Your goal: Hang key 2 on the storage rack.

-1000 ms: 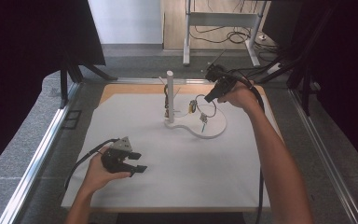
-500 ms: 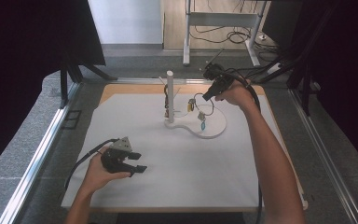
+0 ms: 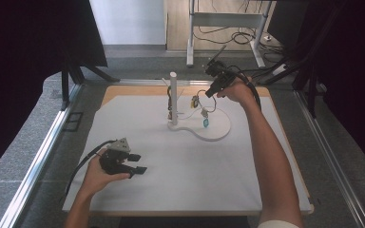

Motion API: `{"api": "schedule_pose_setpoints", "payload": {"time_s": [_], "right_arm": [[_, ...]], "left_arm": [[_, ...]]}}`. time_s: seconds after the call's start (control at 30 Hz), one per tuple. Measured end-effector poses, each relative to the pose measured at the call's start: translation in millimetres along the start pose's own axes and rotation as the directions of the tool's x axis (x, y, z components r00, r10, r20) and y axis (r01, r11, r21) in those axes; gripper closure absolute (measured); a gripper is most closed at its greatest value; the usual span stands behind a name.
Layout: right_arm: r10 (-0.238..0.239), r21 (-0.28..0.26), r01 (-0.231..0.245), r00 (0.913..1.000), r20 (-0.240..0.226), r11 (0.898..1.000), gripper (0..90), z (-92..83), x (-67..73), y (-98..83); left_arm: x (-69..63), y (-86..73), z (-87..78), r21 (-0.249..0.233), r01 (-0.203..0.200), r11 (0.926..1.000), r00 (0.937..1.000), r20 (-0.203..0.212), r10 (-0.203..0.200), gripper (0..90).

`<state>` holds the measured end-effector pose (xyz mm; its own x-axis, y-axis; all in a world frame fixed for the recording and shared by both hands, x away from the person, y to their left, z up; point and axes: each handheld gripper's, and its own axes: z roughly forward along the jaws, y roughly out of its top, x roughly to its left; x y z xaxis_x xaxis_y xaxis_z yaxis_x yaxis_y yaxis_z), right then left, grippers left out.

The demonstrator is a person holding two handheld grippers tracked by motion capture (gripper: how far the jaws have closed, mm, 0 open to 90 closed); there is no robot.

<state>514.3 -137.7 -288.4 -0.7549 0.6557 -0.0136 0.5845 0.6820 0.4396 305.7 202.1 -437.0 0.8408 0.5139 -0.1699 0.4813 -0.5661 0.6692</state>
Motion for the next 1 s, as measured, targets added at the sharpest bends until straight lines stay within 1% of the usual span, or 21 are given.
{"api": "schedule_pose_setpoints", "payload": {"time_s": [0.27, 0.57, 0.77, 1.0], "right_arm": [[-0.010, -0.001, 0.010, 0.9999, -0.001, 1.000, 87.6, 10.7, 0.9, 15.4], [0.007, -0.012, -0.006, 1.0000, 0.006, 1.000, 87.5, 23.1, -0.5, 30.2], [0.015, -0.028, -0.014, 0.9998, 0.017, 1.000, 87.6, 25.8, -0.1, 38.1], [0.012, -0.048, -0.011, 0.9997, 0.020, 0.999, 87.6, 25.5, 5.4, 44.5]], "left_arm": [[-0.5, -0.3, -3.4, -0.006, 0.000, 1.0000, 1.0000, -0.005, 0.000, 42.2], [-0.8, -0.8, -5.3, -0.013, 0.001, 0.9999, 1.0000, -0.008, -0.001, 42.2], [-0.6, -0.8, -4.9, -0.012, -0.001, 0.9999, 1.0000, -0.006, 0.001, 42.2], [-0.6, -0.8, -5.3, -0.013, -0.002, 0.9999, 1.0000, -0.005, 0.002, 42.1]]}}
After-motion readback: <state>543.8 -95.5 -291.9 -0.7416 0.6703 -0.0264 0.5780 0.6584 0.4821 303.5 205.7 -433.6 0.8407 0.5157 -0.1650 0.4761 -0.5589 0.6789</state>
